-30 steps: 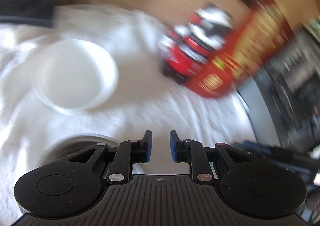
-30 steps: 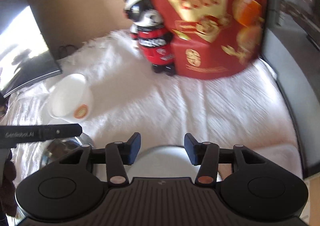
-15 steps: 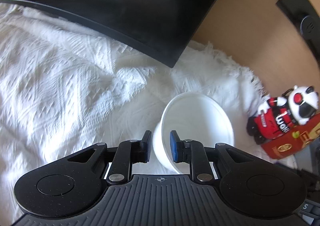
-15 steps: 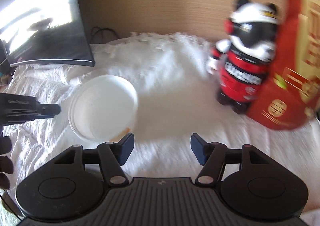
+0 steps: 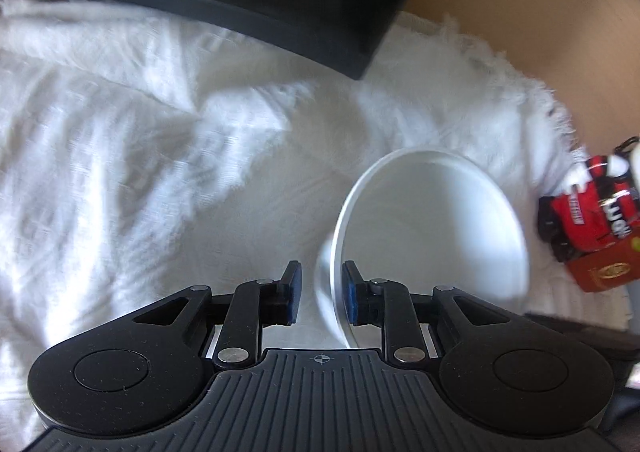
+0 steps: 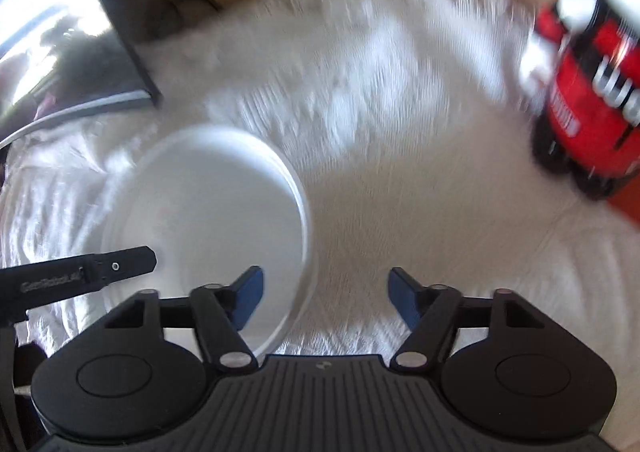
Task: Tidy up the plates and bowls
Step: 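Grasp the white orange-labelled plastic bowl rim with both grippers and lift it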
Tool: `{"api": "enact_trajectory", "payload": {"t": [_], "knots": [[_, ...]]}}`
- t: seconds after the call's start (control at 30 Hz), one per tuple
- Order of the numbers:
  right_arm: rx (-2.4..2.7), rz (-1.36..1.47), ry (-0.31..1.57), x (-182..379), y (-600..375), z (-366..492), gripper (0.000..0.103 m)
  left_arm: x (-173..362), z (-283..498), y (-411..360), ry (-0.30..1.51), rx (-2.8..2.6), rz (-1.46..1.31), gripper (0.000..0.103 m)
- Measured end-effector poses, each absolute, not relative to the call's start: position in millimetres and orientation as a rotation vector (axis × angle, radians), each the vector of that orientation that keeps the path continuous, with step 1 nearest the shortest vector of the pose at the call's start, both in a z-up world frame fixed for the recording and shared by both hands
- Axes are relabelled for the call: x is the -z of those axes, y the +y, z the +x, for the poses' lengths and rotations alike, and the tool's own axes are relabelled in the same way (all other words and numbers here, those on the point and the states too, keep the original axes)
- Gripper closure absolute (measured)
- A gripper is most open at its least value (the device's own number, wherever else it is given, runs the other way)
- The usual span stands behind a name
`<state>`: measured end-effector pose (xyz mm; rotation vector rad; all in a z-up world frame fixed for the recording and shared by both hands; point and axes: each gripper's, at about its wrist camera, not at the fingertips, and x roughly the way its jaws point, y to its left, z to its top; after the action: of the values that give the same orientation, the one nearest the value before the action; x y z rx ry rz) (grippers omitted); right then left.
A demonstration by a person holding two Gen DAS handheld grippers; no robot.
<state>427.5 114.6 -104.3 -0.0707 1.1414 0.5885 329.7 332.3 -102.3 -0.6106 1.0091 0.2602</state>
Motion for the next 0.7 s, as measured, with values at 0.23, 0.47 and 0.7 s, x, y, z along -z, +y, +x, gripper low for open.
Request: {"api": "enact_trajectory", "payload": {"t": [0.23, 0.47, 0.7], "knots": [[-0.665, -0.024, 1.162, 92.7, 101.8, 415.6, 0.085, 55.9, 321.5, 299.8, 0.872, -0.207, -0.589, 0.078], [-0.650, 0.026, 1.033, 38.4, 28.1, 394.6, 0.085, 2.7, 312.3, 238.9, 0.797, -0.051, -0.604, 0.078], [-0.558, 0.086, 0.966, 10.6, -78.1, 366.7, 0.085, -22.0, 305.1, 143.7, 0.834, 0.147, -0.483, 0.078]]}}
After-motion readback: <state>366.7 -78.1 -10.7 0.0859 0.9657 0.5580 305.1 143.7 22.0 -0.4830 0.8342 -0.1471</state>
